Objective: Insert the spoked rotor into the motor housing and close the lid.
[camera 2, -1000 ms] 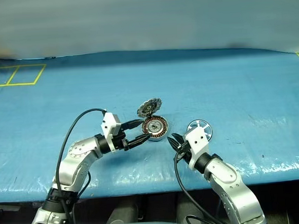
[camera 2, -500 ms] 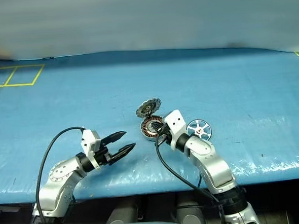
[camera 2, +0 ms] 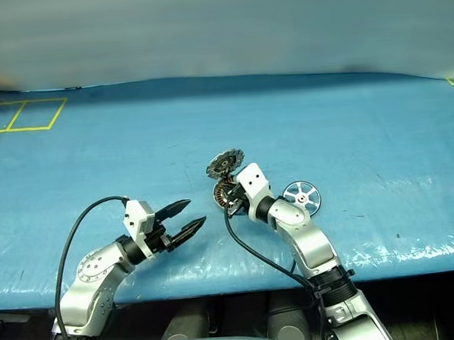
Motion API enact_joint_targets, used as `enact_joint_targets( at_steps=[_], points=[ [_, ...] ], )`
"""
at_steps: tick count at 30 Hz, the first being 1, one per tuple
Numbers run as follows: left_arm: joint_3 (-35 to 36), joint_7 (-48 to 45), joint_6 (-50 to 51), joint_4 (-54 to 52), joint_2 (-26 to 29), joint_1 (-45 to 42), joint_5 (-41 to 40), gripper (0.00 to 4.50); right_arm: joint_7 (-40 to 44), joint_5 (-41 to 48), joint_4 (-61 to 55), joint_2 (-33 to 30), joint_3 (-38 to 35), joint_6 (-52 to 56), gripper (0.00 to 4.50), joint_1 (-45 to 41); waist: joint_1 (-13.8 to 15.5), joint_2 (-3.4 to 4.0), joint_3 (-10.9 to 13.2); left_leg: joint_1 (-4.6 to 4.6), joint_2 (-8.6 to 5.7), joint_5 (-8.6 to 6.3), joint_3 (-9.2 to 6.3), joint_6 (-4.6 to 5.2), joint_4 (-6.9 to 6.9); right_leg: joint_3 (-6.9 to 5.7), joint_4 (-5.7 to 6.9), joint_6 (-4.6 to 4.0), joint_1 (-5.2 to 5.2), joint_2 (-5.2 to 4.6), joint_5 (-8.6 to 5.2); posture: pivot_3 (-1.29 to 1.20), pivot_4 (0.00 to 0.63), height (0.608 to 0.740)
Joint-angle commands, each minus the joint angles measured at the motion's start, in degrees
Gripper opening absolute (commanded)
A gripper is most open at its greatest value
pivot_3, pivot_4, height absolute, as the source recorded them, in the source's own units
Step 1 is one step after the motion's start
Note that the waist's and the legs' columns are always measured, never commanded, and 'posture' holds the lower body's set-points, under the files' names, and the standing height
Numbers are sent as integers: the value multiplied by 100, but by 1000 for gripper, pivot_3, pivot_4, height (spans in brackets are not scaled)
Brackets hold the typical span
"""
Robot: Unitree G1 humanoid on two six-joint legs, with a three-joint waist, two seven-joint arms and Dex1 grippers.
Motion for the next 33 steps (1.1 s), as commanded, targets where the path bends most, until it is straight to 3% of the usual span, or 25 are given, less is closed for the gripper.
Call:
enact_joint_targets(
  at_steps=[1, 12, 16, 24, 33],
  points=[
    [-33, 33, -41, -119, 3, -122, 12, 3336, 16, -116, -63, 29, 110, -68, 21, 71, 5, 0, 0, 0, 0, 0, 0, 0, 0, 0, 0, 0, 0, 0, 0, 0, 150, 740],
    [-84, 38, 36, -103, 44, -231, 58, 3336, -272, -306, -4, 209, 88, 116, 21, 307, -13, 1, -2, 15, 2, 0, -1, 0, 0, 0, -1, 0, 1, 1, -1, 0, 150, 740],
    [-119, 56, 127, -128, 66, -236, 78, 3336, -435, 37, -157, 525, -287, -23, 21, 313, -12, 0, -3, 15, 2, 0, -1, 0, 1, 1, -1, 0, 0, 1, -1, 0, 150, 740],
    [-166, 145, 117, 4, 35, -270, 178, 3336, -162, 527, -689, 582, -592, -173, 21, 217, -26, 1, -2, 3, 2, 0, -1, 0, -5, 4, 0, 2, 0, 3, 1, 0, 150, 740],
    [-187, 124, 125, -21, 49, -270, 175, 3336, -449, -160, -284, 437, -230, -304, 21, 229, -35, 1, -2, 2, 1, 0, 2, -1, -5, 6, 0, 1, -3, 2, 0, 0, 150, 740]
  ],
)
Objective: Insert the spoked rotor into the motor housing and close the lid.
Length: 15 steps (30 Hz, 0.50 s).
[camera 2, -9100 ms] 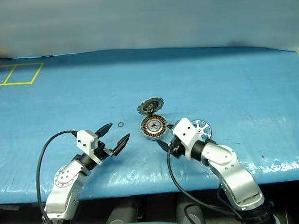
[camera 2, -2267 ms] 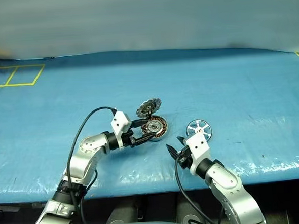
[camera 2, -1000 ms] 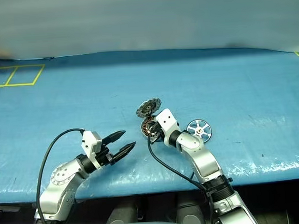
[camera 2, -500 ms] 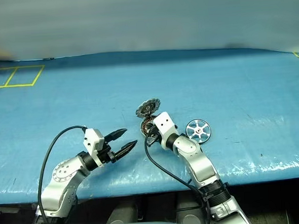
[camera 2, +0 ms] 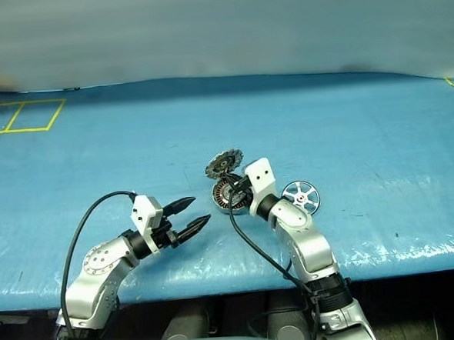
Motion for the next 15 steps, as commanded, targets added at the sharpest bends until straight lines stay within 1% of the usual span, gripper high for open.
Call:
enact_joint_targets(
  at_steps=[1, 10, 13, 15],
  points=[
    [17, 1, -32, -77, 15, -36, -30, 3336, -5, -123, -64, 26, 135, -202, 21, -4, -4, 0, 0, 0, 0, 0, 1, 0, -1, 1, 0, 0, 1, 0, 0, 0, 150, 740],
    [20, 24, 28, -38, 43, -16, 4, 3336, -10, -983, 158, -222, 921, -502, 21, 98, -5, 0, 0, 2, 0, 0, 3, 0, -2, 2, -1, 0, 0, 0, 0, 0, 150, 740],
    [2, 29, 44, -50, 39, -3, 20, 3336, -71, -1062, 316, -173, 933, -473, 21, 142, -4, 0, 0, 6, 0, 0, 2, 0, -1, 2, -1, 0, 0, 0, -1, 0, 150, 740],
    [-7, 35, 46, -52, 31, -3, 26, 3336, -144, -915, 410, -45, 733, -308, 21, 162, -3, -1, 0, 10, 1, 0, 1, 0, -1, 2, -1, 0, 0, 0, -1, 0, 150, 740]
  ],
)
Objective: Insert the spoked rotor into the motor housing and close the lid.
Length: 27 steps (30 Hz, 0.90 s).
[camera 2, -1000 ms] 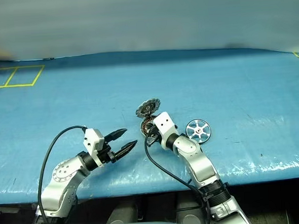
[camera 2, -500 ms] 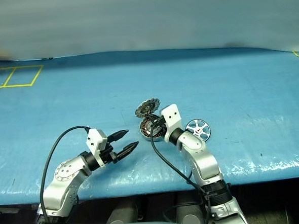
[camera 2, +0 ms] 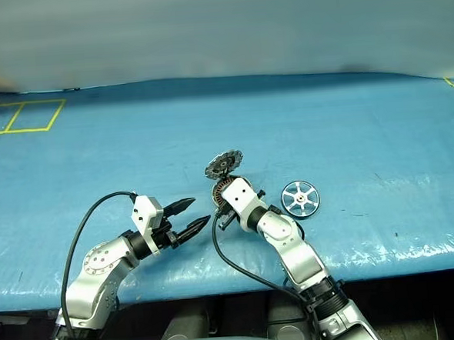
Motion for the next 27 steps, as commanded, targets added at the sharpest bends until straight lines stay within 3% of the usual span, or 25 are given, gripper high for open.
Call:
enact_joint_targets(
  at_steps=[1, 6, 9, 20, 27],
  points=[
    [-1, 30, -33, -56, 9, -10, 8, 3336, 4, 264, 165, 158, -243, 206, 21, 120, 1, 0, 0, 2, 0, 0, 0, 0, 0, 0, 0, 0, 0, 0, 0, 0, 150, 740],
    [-8, 4, -21, -73, 9, -8, -34, 3336, 681, 1568, -504, 413, -811, 562, 21, 283, 13, -1, 0, 0, -1, 0, -4, 0, 1, 0, -4, 1, 1, 0, 0, 0, 150, 740],
    [39, -44, 3, -110, -13, -9, -160, 3336, 728, 1843, -696, 452, -994, 636, 21, 250, -2, 0, 0, -11, 0, 0, -3, 0, 1, 2, -1, 1, 1, 1, 1, 0, 150, 740],
    [-9, -2, -81, -61, -43, -82, -63, 3336, -243, 631, 53, 331, -697, 222, 21, 12, -1, 0, 0, -8, -1, 0, 1, 0, -3, 3, -2, -1, -7, 2, 1, 0, 150, 740],
    [-12, 19, -50, -77, -43, -67, -63, 3336, -232, 230, 110, 230, -342, 102, 21, 71, -10, 0, 0, -2, 1, 0, 5, -1, -5, 10, 0, 0, -3, 3, 0, 0, 150, 740]
  ],
)
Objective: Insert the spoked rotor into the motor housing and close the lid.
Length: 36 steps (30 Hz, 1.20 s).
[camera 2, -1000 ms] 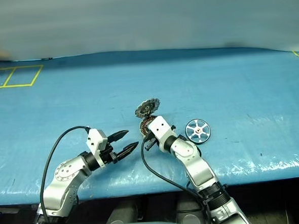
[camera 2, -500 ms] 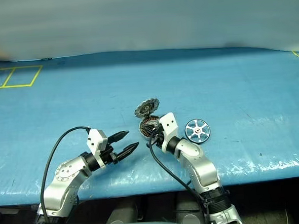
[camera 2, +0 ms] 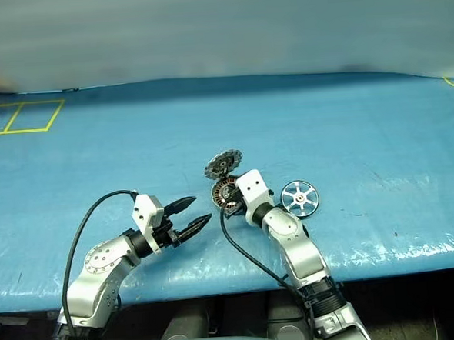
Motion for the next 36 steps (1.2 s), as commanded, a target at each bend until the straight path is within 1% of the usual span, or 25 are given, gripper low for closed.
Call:
enact_joint_targets(
  at_steps=[1, 2, 6, 10, 15, 19, 25, 28, 32, 34, 36],
  points=[
    [-2, 22, -49, -75, -1, -13, 1, 3336, -17, -422, 38, -129, 343, -139, 21, 11, -2, 0, 0, 1, 0, 0, 0, 0, 1, 0, 0, 0, -1, 0, 0, 0, 150, 740],
    [-4, 22, -45, -72, -1, -17, 0, 3336, -54, -680, 48, -237, 505, -272, 21, -19, -7, 0, 0, 2, 0, 0, 1, 0, 1, 0, -1, 0, -1, 0, 0, 0, 150, 740],
    [-30, 21, -37, -52, -11, -34, 9, 3336, 3, -889, -53, -291, 681, -285, 21, -91, -17, -1, 0, 3, 2, 0, 2, 0, 0, 0, 0, 0, 1, 2, 0, 0, 150, 740],
    [-60, 21, -46, -18, -35, -68, 26, 3336, -107, -1029, -37, -211, 597, 52, 21, -186, -31, -1, -1, 3, 5, 0, 3, 0, -2, 3, 2, 0, 6, 5, 0, 0, 150, 740],
    [-66, 31, -57, 39, -60, -110, 32, 3336, -139, -1630, -185, -448, 890, 328, 21, -311, -28, -1, -1, 7, 5, 1, 4, -1, 1, 3, 2, -1, 2, 5, 1, 0, 150, 740],
    [-68, 37, -67, 89, -66, -120, 39, 3336, 100, -1705, -564, -499, 1093, 486, 21, -282, -17, -2, -1, 5, 3, 0, 2, -1, 0, 3, 1, -1, 1, 4, 1, 0, 150, 740],
    [-122, 34, -69, 131, -109, -146, 46, 3336, 402, -1270, -836, -276, 992, 356, 21, -181, -32, -2, -1, -1, 5, 1, 3, -1, -9, 3, 0, -1, 3, 5, 1, 0, 150, 740],
    [-116, 24, -75, 160, -119, -162, 58, 3336, 363, -1277, -701, -251, 888, 433, 21, -220, -34, -2, -1, -2, 7, 1, 3, -1, -11, 3, 1, -1, 2, 6, 1, 0, 150, 740],
    [-111, 20, -65, 162, -121, -161, 49, 3336, 85, -1968, -278, -626, 1139, 304, 21, -342, -21, -2, -1, 1, 0, 1, 4, -1, -6, 3, -2, 0, -3, 1, 1, 0, 150, 740],
    [-110, 20, -65, 162, -115, -151, 53, 3336, 18, -1817, -232, -531, 966, 370, 21, -321, 2, -5, -3, 5, -1, 1, 4, -1, -4, 2, -3, 1, -3, 0, 1, 0, 150, 740],
    [-103, 18, -63, 158, -107, -138, 50, 3336, 42, -1483, -324, -334, 711, 465, 21, -272, 22, -6, -3, 4, 0, 1, -1, -2, -4, 0, -3, 1, -2, 1, 1, 0, 150, 740]
  ],
)
